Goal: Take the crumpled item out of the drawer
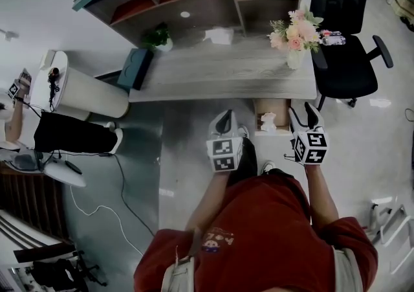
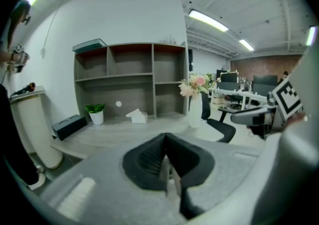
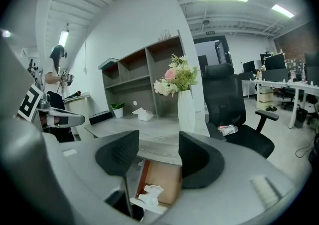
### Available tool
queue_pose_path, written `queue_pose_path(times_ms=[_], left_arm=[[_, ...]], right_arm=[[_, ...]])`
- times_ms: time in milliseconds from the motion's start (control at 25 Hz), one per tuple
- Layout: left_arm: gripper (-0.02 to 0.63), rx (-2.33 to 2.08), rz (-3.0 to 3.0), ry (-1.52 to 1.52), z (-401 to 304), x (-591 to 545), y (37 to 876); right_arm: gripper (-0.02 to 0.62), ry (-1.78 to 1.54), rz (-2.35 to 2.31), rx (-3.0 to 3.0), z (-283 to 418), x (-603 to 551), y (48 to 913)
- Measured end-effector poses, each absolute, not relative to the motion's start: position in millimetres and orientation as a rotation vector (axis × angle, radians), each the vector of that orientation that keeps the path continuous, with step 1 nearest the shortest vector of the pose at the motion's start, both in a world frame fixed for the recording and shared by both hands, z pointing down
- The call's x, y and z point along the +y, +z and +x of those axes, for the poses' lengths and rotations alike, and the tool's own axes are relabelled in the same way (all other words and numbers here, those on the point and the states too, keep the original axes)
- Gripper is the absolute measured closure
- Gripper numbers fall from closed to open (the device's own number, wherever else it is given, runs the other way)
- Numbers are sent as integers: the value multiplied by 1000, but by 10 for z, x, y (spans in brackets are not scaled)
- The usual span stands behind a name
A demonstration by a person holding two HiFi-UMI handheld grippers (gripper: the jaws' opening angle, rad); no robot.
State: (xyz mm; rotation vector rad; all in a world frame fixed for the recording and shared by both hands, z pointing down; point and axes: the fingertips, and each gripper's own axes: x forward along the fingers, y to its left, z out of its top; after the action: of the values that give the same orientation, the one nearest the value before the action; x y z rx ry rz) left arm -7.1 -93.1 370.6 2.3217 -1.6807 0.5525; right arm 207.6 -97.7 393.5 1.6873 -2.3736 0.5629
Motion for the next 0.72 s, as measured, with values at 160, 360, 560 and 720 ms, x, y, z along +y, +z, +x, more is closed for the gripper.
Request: queue_pose_path(times_ms=[160, 360, 560, 720], left_arm=[[609, -1680, 2331, 535, -110, -1078, 3772], [609, -1674, 2312, 525, -146, -1137, 3857], [609, -1664, 2306, 507, -151, -1142, 3951], [609, -1653, 2298, 518, -154, -1138, 4041]], right_arm=[[360, 567, 1682, -2378, 2026, -1125, 4012], [360, 562, 1648, -2366, 1953, -1179, 4092], [360, 567, 1621, -2356, 1907, -1170, 4175], [360, 572, 1597, -2350, 1867, -1183, 4232]])
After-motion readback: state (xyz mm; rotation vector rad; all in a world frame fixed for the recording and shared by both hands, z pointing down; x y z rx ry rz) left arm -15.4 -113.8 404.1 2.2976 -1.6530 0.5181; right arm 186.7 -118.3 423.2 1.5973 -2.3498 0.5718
